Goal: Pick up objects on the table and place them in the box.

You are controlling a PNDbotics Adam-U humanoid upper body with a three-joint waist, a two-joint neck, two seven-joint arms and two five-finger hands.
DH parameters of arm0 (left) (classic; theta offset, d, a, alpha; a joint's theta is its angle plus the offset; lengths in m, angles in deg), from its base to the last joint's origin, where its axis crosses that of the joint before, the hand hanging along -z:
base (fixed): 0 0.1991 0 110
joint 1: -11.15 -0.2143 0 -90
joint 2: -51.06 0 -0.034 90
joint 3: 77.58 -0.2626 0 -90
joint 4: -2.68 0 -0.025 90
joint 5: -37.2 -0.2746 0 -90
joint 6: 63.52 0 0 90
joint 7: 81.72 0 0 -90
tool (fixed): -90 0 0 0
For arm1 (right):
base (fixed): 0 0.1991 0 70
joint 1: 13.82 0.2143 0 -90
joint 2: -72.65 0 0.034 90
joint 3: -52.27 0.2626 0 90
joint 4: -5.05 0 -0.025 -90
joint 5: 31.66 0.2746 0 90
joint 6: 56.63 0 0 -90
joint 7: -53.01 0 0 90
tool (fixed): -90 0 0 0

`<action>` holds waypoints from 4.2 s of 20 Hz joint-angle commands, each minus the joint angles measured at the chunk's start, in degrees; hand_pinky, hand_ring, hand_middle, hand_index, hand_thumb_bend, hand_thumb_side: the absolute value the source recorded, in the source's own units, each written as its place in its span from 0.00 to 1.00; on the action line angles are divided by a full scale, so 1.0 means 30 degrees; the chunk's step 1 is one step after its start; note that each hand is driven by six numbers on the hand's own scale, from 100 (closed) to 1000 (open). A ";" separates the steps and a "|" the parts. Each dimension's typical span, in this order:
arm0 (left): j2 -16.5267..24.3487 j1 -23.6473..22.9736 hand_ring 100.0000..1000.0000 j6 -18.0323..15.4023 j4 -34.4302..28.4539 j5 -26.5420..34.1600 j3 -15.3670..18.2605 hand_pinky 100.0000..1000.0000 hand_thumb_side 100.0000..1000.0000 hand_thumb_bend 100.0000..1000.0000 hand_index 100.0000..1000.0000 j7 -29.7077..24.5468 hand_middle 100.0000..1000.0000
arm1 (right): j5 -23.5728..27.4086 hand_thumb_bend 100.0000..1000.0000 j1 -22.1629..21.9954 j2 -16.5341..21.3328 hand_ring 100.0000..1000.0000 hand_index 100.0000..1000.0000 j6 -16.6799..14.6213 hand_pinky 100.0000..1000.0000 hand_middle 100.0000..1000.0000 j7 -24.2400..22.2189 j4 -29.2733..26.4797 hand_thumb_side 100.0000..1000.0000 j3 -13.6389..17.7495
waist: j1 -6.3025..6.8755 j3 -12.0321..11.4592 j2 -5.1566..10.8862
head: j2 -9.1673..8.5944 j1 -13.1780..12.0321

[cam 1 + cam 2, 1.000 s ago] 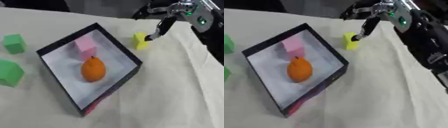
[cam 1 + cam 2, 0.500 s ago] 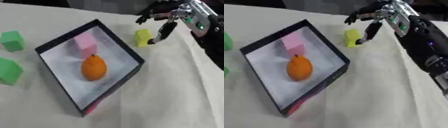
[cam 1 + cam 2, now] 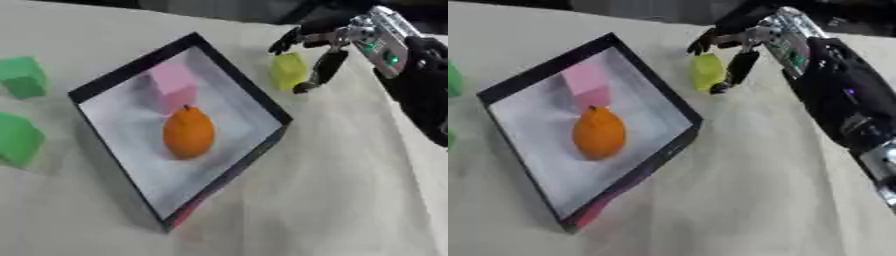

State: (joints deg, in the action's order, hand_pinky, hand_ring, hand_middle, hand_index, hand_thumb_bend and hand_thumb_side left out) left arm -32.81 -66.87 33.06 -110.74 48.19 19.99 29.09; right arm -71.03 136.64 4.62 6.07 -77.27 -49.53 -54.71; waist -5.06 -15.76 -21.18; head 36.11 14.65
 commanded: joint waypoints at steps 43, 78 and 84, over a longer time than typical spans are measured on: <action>0.0655 -0.0533 0.72 0.0010 -0.0391 0.0270 0.0125 0.83 0.82 0.05 0.81 -0.0015 0.77 | 0.5032 0.01 0.4341 -0.2680 0.57 0.57 0.2672 0.72 0.40 -0.2624 -1.0129 0.28 -0.6388 | 0.0298 0.0429 0.1364 | 0.0496 0.0867; 0.0761 -0.0883 0.72 -0.0145 -0.0391 0.0225 0.0197 0.83 0.81 0.06 0.81 -0.0115 0.77 | 1.0141 0.00 0.1162 0.1395 0.78 0.86 0.6856 0.86 0.74 0.6177 -1.2051 0.20 -0.0701 | 0.0509 0.1185 0.1821 | 0.0563 0.0278; 0.0806 -0.0916 0.72 -0.0109 -0.0391 0.0322 0.0077 0.83 0.81 0.04 0.81 -0.0234 0.77 | 1.5482 0.00 -0.2772 0.3249 0.78 0.88 0.8649 0.88 0.76 0.9312 -1.4793 0.17 0.2082 | 0.0846 0.1744 0.2142 | 0.0932 -0.0314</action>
State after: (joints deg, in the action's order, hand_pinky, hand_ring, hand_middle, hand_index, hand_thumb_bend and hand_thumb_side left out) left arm -32.18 -69.78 32.85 -110.74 48.80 19.98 28.65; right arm -27.53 127.67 11.56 31.27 -50.86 -91.45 -50.88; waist -3.43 -10.39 -16.93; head 38.74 14.11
